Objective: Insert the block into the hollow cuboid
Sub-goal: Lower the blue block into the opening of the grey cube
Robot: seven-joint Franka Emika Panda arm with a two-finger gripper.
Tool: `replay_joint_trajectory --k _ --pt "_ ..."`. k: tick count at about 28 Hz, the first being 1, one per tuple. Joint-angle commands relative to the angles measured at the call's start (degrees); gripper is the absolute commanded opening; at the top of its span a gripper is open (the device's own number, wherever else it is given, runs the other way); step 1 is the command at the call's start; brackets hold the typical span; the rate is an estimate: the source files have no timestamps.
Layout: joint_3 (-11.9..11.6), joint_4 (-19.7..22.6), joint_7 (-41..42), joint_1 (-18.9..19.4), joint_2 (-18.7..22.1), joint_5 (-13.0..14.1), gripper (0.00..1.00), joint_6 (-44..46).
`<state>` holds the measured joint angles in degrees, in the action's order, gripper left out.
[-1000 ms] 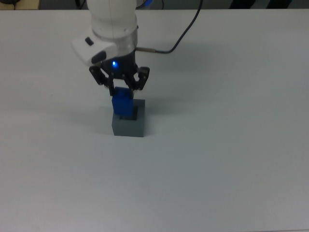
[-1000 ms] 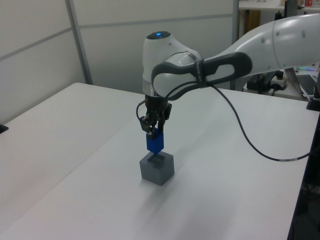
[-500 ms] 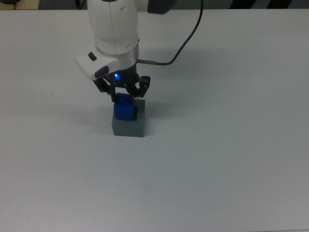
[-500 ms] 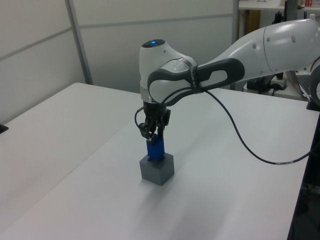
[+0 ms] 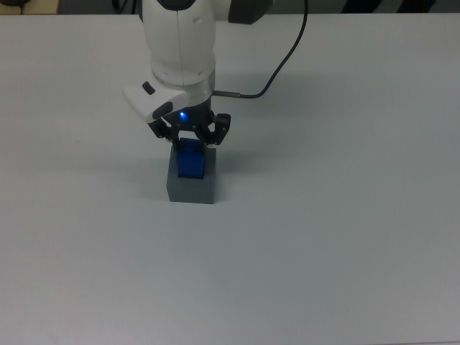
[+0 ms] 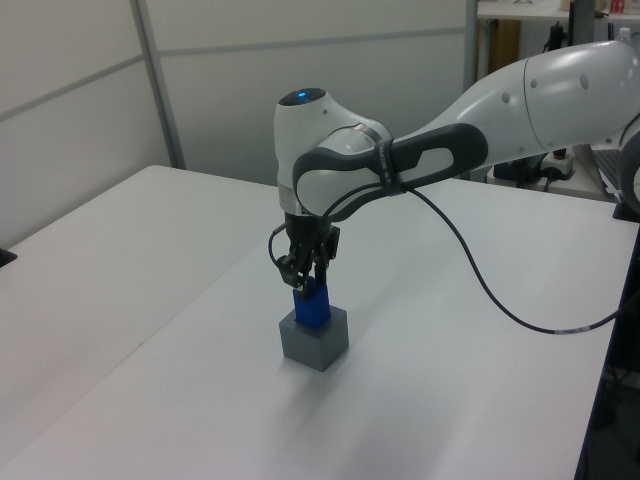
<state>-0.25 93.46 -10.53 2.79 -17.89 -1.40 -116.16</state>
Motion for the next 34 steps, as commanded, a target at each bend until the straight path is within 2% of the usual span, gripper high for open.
replay_joint_trajectory --k 1,16,22,25,34 --pt "-0.37 0.49 -1.24 0.55 0.31 -0.97 0.14 0.68" --pt "-0.37 0.23 0.42 -0.06 -0.13 -2.38 0.15 -1.52" --pt "-0.37 0.4 0.6 0.03 -0.39 -2.46 0.18 -1.79" --pt "-0.28 0.49 0.6 0.03 -0.39 -2.38 0.23 -1.7" --pt "0.16 0.58 0.51 0.46 -0.74 -2.38 0.23 -1.7"
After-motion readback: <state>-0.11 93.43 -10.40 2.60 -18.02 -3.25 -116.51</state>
